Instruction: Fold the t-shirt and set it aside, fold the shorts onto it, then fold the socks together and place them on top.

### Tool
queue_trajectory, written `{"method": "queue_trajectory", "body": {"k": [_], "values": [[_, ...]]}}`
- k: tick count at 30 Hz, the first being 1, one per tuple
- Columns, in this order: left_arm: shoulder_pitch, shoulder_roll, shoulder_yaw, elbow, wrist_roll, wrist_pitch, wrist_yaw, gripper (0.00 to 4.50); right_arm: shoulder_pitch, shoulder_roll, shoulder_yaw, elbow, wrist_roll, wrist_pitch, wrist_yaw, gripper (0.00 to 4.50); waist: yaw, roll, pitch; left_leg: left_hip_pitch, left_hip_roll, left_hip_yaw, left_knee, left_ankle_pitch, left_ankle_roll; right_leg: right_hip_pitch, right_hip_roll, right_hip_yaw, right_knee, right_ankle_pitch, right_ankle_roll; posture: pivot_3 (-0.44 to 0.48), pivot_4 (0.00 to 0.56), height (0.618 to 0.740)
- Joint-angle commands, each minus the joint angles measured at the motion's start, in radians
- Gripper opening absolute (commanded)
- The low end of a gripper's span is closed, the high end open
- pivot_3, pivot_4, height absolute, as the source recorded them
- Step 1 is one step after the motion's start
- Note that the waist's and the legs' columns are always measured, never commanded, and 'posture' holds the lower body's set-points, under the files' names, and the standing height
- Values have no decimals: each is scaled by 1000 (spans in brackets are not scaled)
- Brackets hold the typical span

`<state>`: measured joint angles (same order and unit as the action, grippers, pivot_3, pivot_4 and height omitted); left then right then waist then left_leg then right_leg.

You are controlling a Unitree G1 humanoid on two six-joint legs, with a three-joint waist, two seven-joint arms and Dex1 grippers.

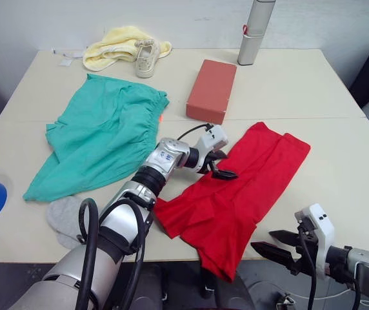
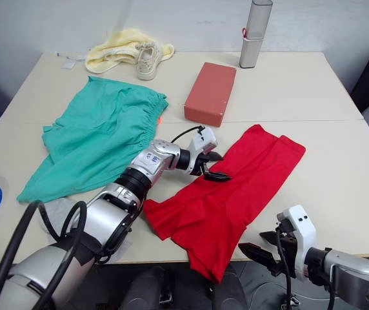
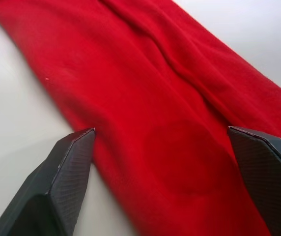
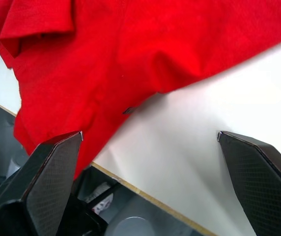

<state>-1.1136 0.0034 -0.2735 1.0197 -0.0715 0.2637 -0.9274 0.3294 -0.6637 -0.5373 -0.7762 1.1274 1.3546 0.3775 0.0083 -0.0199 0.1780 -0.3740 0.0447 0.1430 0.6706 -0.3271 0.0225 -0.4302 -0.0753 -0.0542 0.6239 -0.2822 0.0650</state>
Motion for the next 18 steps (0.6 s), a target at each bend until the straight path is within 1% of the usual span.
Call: {"method": "queue_trajectory", "body": {"k": [1, 6, 9, 10, 13, 16, 18], "values": [[-39, -28, 18, 19, 15, -23, -5, 4491, 0, 12, 16, 0, 92, 15, -62, 4500, 0, 0, 0, 0, 0, 0, 0, 0, 0, 0, 0, -1, 0, 0, 0, 0, 150, 740], [-47, -50, 26, 60, 45, -46, 18, 4491, -54, 27, 121, 15, 139, -2, -158, 4500, -9, -2, 0, 0, 0, -1, 0, 0, 0, 0, 0, 0, 0, 0, 0, 0, 150, 740], [-46, -52, 32, 75, 61, -51, 30, 3881, -96, 34, 173, 34, 136, -14, -206, 4500, -10, -5, -2, 1, 1, -1, 0, 0, 0, 1, 1, -1, 0, 0, 0, 0, 150, 740], [-45, -51, 34, 78, 65, -54, 36, 3597, -106, 33, 190, 38, 123, -19, -217, 4500, -10, -6, -2, 0, 1, -1, 0, 0, 0, 1, 1, -1, 0, 0, 0, 0, 150, 740], [-43, -47, 47, 94, 73, -61, 59, 2641, -125, 8, 239, 39, 80, -36, -227, 3890, -10, -8, -3, 1, 1, -1, 0, 0, 0, 1, 0, -1, 0, 0, 0, 0, 150, 740], [-40, -43, 60, 113, 82, -73, 83, 1719, -133, -29, 284, 23, 34, -60, -207, 2898, -10, -9, -4, 1, 1, -1, 0, 0, 0, 1, 0, -1, 0, 0, 0, 0, 150, 740], [-36, -41, 67, 119, 89, -75, 92, 1010, -133, -46, 300, 17, 21, -74, -194, 2133, -10, -9, -4, 1, 1, -1, 0, 0, 0, 1, 1, -1, 0, 0, 0, 0, 150, 740]]}}
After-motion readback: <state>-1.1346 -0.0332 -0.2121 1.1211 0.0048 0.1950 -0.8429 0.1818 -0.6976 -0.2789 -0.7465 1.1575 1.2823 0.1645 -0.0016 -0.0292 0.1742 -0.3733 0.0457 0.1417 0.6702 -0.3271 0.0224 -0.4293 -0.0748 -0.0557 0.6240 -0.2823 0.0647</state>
